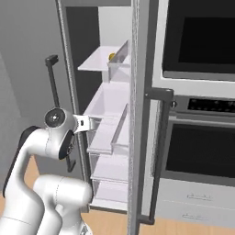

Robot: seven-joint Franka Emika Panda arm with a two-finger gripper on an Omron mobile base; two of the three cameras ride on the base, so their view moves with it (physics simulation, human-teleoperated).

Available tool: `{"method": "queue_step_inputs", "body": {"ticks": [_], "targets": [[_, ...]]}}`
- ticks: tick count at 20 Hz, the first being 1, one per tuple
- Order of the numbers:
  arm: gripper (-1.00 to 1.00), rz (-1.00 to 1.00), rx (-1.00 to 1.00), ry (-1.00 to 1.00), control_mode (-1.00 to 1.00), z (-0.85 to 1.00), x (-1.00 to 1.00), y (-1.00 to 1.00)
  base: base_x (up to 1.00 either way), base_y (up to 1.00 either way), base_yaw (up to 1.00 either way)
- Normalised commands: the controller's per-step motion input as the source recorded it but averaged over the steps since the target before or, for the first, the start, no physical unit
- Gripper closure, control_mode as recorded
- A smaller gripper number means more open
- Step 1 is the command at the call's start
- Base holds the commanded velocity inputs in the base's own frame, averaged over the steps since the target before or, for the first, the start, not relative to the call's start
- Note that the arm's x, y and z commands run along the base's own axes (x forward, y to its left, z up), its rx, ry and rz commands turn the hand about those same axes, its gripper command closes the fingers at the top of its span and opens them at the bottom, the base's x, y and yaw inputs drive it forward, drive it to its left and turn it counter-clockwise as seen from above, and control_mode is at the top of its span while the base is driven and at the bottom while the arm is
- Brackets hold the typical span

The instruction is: Place one lemon and one chicken drumstick in each tupperware on the nearby counter, to pack two identical lunches.

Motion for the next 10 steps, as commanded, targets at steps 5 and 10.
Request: {"method": "queue_step_inputs", "body": {"ticks": [5,10], "targets": [[-1.00,0.00,0.00,0.00,1.00,0.00,0.00,0.00,0.68,0.11,-0.28],[-1.00,0.00,0.00,0.00,1.00,0.00,0.00,0.00,0.54,0.09,-0.30]]}}
